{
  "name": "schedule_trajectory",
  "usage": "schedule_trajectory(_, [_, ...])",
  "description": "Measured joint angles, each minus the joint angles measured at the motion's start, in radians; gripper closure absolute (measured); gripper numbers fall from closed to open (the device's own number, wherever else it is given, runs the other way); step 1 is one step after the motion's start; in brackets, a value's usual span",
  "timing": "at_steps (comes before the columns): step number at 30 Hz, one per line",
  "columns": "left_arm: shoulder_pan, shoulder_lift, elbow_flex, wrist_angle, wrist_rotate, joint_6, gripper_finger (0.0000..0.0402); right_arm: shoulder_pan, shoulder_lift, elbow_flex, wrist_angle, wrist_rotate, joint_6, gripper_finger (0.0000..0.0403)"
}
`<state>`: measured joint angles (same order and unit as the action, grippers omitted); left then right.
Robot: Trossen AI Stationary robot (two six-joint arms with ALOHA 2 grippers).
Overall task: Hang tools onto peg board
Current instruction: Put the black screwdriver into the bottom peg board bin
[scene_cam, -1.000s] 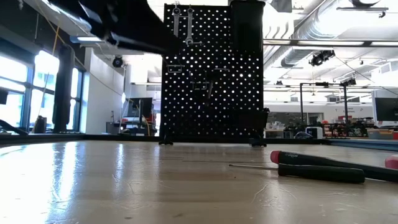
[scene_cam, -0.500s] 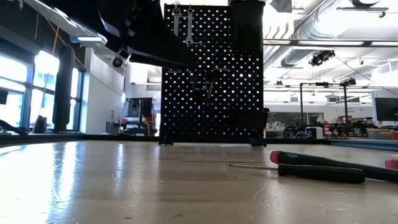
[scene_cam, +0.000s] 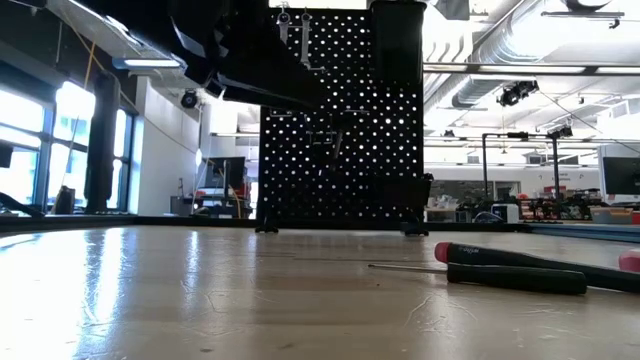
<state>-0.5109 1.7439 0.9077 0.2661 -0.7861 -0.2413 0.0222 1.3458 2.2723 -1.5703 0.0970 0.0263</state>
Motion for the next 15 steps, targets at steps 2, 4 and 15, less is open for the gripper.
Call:
schedule_trajectory(2, [0.012, 0.000, 0.000, 0.003, 0.036, 0.000, 0.0190, 0.032, -0.005, -0.029, 0.000, 0.004, 0.021, 0.0229])
schedule_trajectory(4, [0.024, 0.000, 0.000, 0.007, 0.076, 0.000, 0.0190, 0.066, -0.007, -0.069, 0.002, 0.005, 0.047, 0.0229])
schedule_trajectory(15, [0.060, 0.116, 0.000, 0.149, 0.238, 0.000, 0.0190, 0.234, -0.006, -0.461, 0.131, 0.006, 0.149, 0.0229])
